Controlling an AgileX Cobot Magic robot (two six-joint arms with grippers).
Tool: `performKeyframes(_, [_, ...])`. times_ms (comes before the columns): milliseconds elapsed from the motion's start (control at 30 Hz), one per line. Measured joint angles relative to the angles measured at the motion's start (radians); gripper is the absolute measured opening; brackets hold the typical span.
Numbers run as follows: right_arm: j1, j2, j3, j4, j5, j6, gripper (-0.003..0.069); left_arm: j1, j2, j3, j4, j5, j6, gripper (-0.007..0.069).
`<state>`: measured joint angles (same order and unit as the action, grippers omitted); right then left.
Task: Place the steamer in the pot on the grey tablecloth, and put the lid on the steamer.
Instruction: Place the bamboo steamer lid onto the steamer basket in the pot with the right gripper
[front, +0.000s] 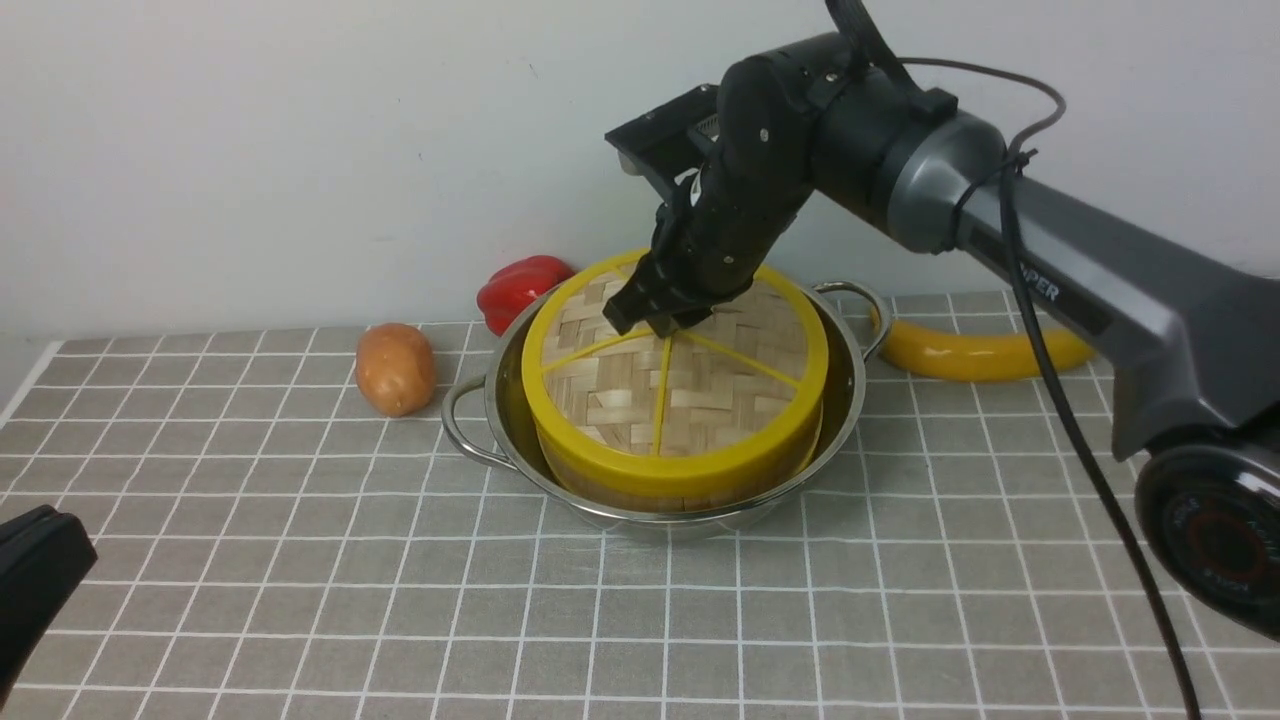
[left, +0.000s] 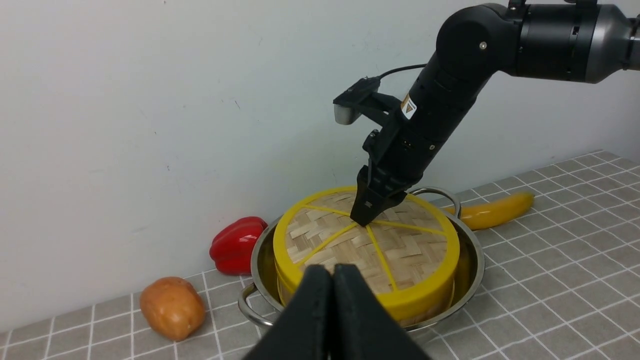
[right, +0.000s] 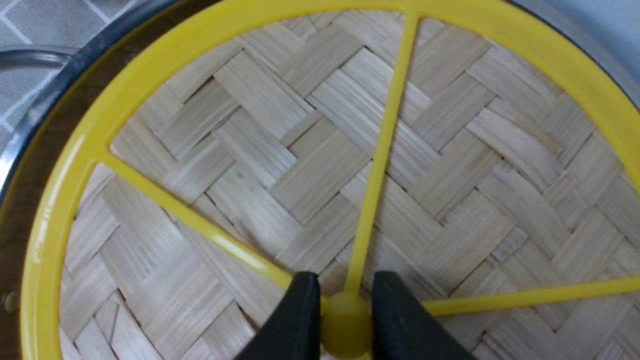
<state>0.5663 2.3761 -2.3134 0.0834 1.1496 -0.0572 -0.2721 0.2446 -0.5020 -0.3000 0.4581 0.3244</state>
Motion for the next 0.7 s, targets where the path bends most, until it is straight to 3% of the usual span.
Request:
performKeyframes(433, [0.0, 0.0, 0.0, 0.007, -0.001, 0.0, 0.0162, 0.0, 0.0, 0.0, 0.0, 0.015, 0.0, -0.0008])
performKeyframes(633, [0.0, 0.0, 0.0, 0.015, -0.003, 0.0, 0.0296, 0.0, 0.0, 0.0, 0.0, 0.04, 0.0, -0.0008])
performKeyframes(700, [0.0, 0.0, 0.0, 0.015, -0.003, 0.0, 0.037, 0.0, 0.0, 0.0, 0.0, 0.048, 0.0, -0.0008])
